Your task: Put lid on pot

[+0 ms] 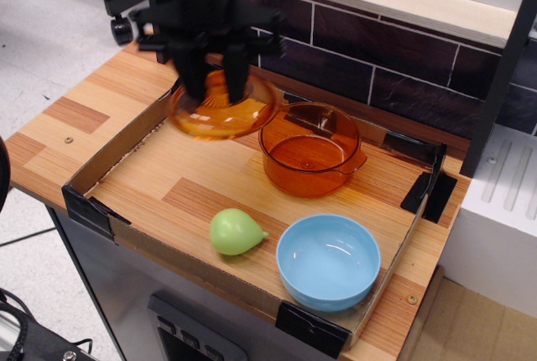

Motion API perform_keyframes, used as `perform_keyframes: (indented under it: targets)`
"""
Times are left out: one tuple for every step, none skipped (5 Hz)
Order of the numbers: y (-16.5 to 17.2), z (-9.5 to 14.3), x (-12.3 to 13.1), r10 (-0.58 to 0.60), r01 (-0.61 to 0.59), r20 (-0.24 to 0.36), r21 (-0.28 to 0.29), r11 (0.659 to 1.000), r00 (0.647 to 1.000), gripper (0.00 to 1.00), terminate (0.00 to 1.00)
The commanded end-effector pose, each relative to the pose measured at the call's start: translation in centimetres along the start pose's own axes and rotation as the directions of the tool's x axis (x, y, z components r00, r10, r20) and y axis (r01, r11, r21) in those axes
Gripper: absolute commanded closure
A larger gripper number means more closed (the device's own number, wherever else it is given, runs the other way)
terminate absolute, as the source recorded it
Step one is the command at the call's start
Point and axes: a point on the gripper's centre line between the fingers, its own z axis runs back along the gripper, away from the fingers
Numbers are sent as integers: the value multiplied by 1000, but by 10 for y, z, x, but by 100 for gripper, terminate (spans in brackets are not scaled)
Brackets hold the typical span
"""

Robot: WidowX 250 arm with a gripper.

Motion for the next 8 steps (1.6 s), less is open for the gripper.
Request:
perform_keyframes:
  targets:
    - [-41,0,15,1,-1,34,11,1000,999,100,0]
    - [-54,-19,20,5,-7,36,37,999,999,100,0]
    - [-60,-29,23,4,-6,39,46,999,999,100,0]
    - [-63,-33,26,9,-11,39,51,999,999,100,0]
    - [-66,-38,28,8,-10,41,58,998,999,100,0]
    - [-68,-40,31,17,-19,38,58,998,999,100,0]
    - [-70,-43,30,4,-7,50,61,998,999,100,0]
    - [-66,-41,26,-30,28,41,52,998,999,0,0]
